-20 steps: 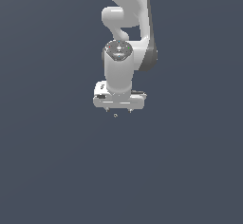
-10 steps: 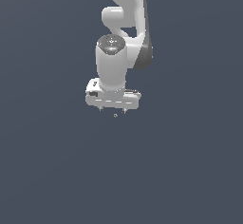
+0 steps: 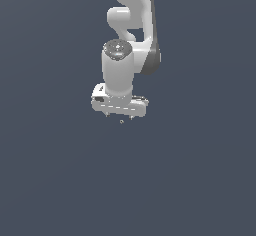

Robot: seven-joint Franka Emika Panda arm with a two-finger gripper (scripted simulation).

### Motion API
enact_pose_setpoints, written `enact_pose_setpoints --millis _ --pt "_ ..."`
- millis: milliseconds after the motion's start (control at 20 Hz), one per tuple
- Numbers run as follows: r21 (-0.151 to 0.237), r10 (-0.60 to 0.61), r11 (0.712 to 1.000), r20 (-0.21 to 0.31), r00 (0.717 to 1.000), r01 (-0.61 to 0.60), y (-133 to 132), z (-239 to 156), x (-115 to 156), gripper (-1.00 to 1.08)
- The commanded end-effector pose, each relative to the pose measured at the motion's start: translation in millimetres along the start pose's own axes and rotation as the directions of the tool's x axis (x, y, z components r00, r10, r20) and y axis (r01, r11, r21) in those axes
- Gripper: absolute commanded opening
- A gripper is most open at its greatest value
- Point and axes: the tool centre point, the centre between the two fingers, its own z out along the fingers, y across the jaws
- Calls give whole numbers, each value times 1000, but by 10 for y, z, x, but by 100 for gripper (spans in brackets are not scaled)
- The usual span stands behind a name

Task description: Pick up the object and move it to a goal position.

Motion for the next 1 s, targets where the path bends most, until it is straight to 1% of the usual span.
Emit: enact_pose_setpoints --millis 0,250,450,550,700,950 --pt "4 34 999 1 999 -34 -8 55 -28 100" --pt "14 137 991 6 991 -137 -24 208 -110 100" --pt "22 245 969 11 969 -246 -34 366 -203 100" --pt "25 305 952 15 952 -305 -35 451 -257 100" --pt "28 392 919 20 920 -393 -33 575 -340 100" --pt "28 530 847 27 848 -531 -17 770 -485 100"
